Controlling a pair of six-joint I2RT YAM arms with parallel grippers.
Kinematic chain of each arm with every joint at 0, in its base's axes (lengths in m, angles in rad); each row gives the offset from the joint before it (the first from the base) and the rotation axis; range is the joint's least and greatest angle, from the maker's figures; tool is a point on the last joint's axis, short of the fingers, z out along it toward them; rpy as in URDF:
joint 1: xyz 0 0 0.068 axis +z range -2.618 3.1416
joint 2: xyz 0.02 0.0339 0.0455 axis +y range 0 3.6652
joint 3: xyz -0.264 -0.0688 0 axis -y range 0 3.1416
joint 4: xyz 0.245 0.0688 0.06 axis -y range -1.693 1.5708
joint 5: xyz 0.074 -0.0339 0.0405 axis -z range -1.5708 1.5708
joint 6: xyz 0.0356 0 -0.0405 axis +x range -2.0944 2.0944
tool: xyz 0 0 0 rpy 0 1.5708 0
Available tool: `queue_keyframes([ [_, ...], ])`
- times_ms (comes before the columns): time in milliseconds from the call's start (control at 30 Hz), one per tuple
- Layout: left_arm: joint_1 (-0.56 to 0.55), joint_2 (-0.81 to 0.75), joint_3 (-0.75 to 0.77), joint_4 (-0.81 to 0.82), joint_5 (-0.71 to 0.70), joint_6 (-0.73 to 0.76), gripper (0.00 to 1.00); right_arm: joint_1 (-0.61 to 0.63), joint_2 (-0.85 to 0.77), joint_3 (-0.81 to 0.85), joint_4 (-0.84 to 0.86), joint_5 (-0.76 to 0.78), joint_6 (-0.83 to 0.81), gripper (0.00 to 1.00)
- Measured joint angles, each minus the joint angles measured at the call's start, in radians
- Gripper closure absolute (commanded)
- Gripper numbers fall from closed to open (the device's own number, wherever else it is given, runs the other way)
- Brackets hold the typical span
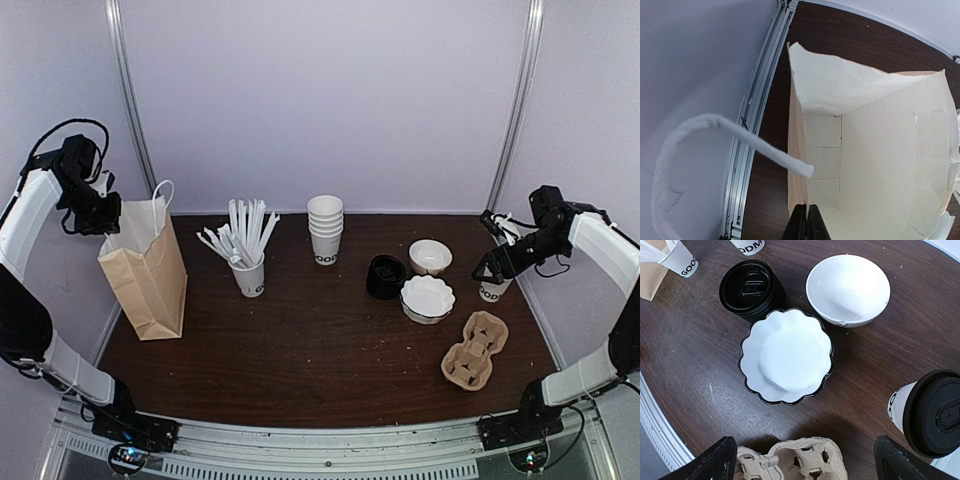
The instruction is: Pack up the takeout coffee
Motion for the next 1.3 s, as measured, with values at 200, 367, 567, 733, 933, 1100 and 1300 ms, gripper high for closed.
queue_keyframes([
  [200, -0.004, -0.018, 0.027, -0.027, 0.002, 0.000, 1.00, 0.000, 0.000, 0.000, -0.003, -0.016, 0.000, 0.01],
  [367, -0.052, -0.032, 0.199, -0.094, -0.016, 0.000, 1.00, 0.000, -0.001, 0.012, -0.016, -0.044, -0.014, 0.01],
  [567, -0.173, -0.148, 0.364, -0.092, -0.026, 0.000, 1.00, 0.000, -0.014, 0.100, -0.053, -0.039, -0.021, 0.01],
  [733, -0.247, -0.248, 0.385, -0.028, 0.145, -0.010, 1.00, 0.000, -0.064, 0.161, -0.021, -0.011, 0.018, 0.01],
  [933, -0.323, -0.289, 0.391, 0.065, 0.369, -0.040, 1.00, 0.000, -0.105, 0.161, -0.003, -0.007, 0.061, 0.01],
  [1100, -0.380, -0.280, 0.426, 0.117, 0.494, -0.069, 1.00, 0.000, -0.099, 0.161, -0.018, -0.027, 0.070, 0.06],
  [1300, -0.451, -0.264, 0.391, 0.208, 0.671, -0.118, 1.00, 0.000, -0.102, 0.161, -0.075, -0.040, -0.011, 0.15],
])
